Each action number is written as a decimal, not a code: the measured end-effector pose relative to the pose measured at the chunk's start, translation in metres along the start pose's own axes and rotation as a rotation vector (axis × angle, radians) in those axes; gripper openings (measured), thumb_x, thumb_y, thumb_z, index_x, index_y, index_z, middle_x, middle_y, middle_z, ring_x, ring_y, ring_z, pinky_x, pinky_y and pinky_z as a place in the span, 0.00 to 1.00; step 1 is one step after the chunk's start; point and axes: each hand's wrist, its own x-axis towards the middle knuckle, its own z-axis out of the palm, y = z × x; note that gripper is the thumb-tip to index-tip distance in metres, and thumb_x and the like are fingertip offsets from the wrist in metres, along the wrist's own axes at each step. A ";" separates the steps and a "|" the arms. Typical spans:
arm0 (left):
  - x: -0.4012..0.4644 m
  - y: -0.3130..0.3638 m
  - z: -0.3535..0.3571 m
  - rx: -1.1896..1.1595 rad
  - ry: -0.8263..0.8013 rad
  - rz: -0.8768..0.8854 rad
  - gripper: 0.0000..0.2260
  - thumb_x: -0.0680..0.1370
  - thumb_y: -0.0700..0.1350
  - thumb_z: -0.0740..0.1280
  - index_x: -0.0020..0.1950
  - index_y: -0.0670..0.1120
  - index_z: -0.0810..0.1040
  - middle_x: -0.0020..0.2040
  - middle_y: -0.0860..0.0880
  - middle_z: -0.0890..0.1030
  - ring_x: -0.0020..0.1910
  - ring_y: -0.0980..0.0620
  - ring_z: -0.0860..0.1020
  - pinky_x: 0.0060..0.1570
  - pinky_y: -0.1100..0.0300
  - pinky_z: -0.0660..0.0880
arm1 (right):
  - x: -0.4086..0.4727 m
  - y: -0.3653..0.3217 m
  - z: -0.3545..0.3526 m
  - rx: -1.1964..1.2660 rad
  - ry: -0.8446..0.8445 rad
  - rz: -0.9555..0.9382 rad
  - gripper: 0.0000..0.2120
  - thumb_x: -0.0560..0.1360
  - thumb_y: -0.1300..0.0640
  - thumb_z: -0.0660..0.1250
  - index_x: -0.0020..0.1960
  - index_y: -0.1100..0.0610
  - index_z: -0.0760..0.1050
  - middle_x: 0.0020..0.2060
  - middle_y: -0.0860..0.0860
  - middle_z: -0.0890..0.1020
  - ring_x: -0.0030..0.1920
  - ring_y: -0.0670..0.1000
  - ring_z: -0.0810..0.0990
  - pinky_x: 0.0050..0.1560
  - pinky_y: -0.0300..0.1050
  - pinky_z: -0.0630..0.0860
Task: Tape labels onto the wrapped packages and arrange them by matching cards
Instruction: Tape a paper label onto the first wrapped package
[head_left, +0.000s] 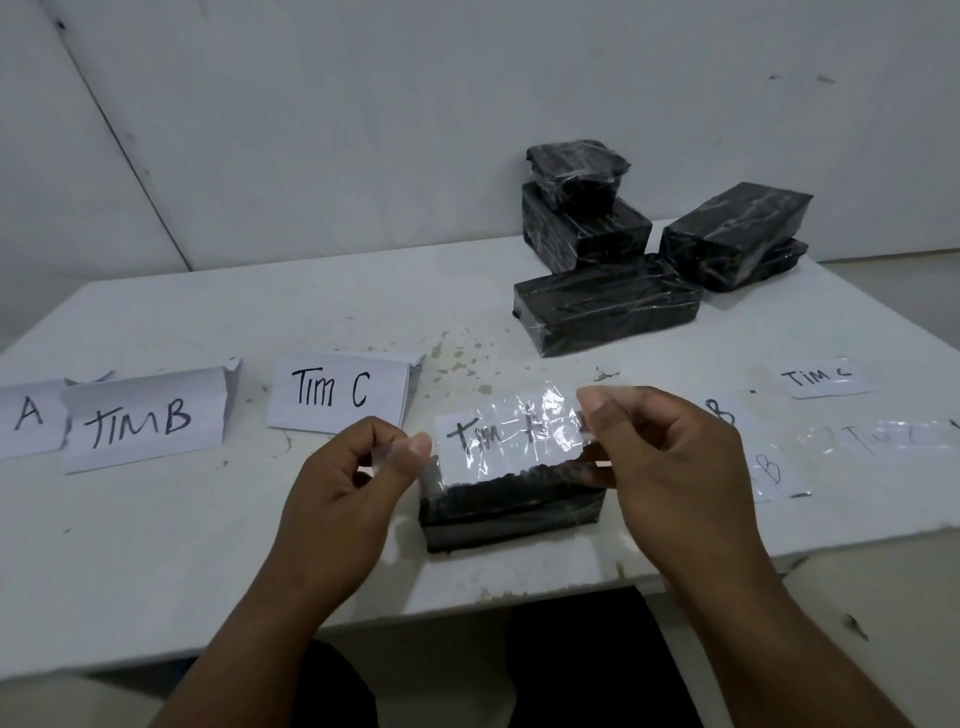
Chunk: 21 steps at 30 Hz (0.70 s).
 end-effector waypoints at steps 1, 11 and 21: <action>0.000 0.000 -0.001 0.010 -0.005 -0.018 0.16 0.78 0.60 0.69 0.36 0.51 0.76 0.31 0.54 0.76 0.32 0.58 0.71 0.37 0.58 0.69 | 0.001 0.001 -0.001 -0.050 0.004 -0.026 0.06 0.78 0.49 0.72 0.44 0.46 0.86 0.37 0.44 0.87 0.39 0.45 0.86 0.44 0.45 0.83; 0.003 -0.001 -0.009 0.072 -0.048 -0.148 0.19 0.81 0.51 0.67 0.33 0.45 0.72 0.29 0.50 0.73 0.28 0.58 0.69 0.36 0.57 0.68 | 0.005 0.011 -0.005 -0.267 0.010 -0.094 0.05 0.77 0.45 0.72 0.43 0.40 0.85 0.38 0.32 0.85 0.42 0.35 0.83 0.41 0.26 0.72; 0.004 -0.006 -0.007 0.101 -0.064 -0.124 0.19 0.81 0.52 0.66 0.30 0.50 0.72 0.28 0.52 0.73 0.27 0.59 0.69 0.33 0.64 0.68 | 0.005 0.024 -0.008 -0.282 0.016 -0.092 0.06 0.76 0.47 0.73 0.42 0.43 0.86 0.37 0.32 0.85 0.40 0.37 0.83 0.39 0.26 0.71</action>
